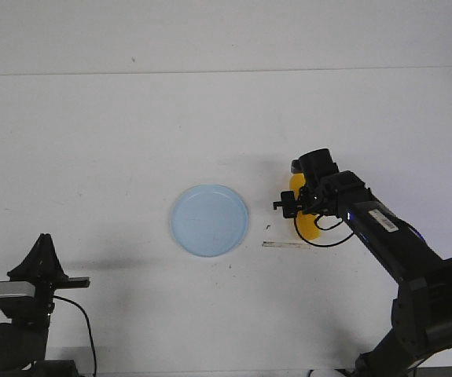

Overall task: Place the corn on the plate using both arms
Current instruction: 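Reach the right gripper to the yellow corn and grasp it, then carry the corn with the right gripper over the blue plate and lower it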

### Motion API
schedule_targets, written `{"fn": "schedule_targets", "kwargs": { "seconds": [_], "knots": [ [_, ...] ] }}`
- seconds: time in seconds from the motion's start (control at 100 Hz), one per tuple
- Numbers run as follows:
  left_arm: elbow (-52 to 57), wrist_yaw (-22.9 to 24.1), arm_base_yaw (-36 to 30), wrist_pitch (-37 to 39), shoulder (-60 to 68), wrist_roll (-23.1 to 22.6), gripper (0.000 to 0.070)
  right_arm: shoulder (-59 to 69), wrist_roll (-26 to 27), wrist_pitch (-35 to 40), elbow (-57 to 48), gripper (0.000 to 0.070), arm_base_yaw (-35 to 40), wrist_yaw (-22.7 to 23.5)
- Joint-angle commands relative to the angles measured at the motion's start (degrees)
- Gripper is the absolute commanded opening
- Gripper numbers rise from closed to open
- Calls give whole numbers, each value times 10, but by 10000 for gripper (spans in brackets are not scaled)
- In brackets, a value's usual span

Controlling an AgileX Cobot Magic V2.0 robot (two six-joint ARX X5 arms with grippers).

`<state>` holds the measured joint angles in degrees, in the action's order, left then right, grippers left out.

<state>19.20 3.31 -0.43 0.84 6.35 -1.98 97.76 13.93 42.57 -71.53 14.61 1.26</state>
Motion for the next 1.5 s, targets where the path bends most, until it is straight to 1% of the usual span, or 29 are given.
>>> {"fn": "schedule_targets", "kwargs": {
  "seconds": [0.0, 0.23, 0.31, 0.34, 0.38, 0.42, 0.52, 0.55, 0.6, 0.7, 0.89, 1.08, 1.19, 1.42, 1.49],
  "knots": [
    [3, 3, 1, 7, -1, 3, 1, 10, -3, -5, -11, 320, 7, -2],
    [3, 3, 1, 7, -1, 3, 1, 1, -3, 1, -19, 322, 9, 1],
    [3, 3, 1, 7, -1, 3, 1, -11, 2, 4, -36, 322, 10, 11],
    [3, 3, 1, 7, -1, 3, 1, -16, 5, 4, -43, 322, 12, 27],
    [3, 3, 1, 7, -1, 3, 1, -19, 7, 4, -52, 322, 17, 59],
    [3, 3, 1, 7, -1, 3, 1, -23, 10, 1, -61, 322, 25, 104],
    [3, 3, 1, 7, -1, 3, 1, -23, 11, -21, -64, 322, 46, 198],
    [3, 3, 1, 7, -1, 3, 1, -23, 13, -29, -64, 322, 53, 216],
    [3, 3, 1, 7, -1, 3, 1, -20, 21, -41, -64, 322, 66, 228],
    [3, 3, 1, 7, -1, 3, 2, -4, 43, -64, -64, 322, 102, 227],
    [3, 3, 1, 7, -1, 3, 1, 27, 57, -100, -64, 322, 154, 228],
    [3, 3, 1, 7, -1, 3, 1, 54, 89, -154, -64, 324, 189, 228],
    [3, 3, 1, 7, -1, 3, 1, 68, 103, -154, -64, 325, 199, 227],
    [3, 3, 1, 7, -1, 3, 1, 97, 105, -154, -64, 345, 207, 224],
    [3, 3, 1, 7, -1, 3, 1, 97, 106, -155, -64, 374, 207, 216]
  ]
}}
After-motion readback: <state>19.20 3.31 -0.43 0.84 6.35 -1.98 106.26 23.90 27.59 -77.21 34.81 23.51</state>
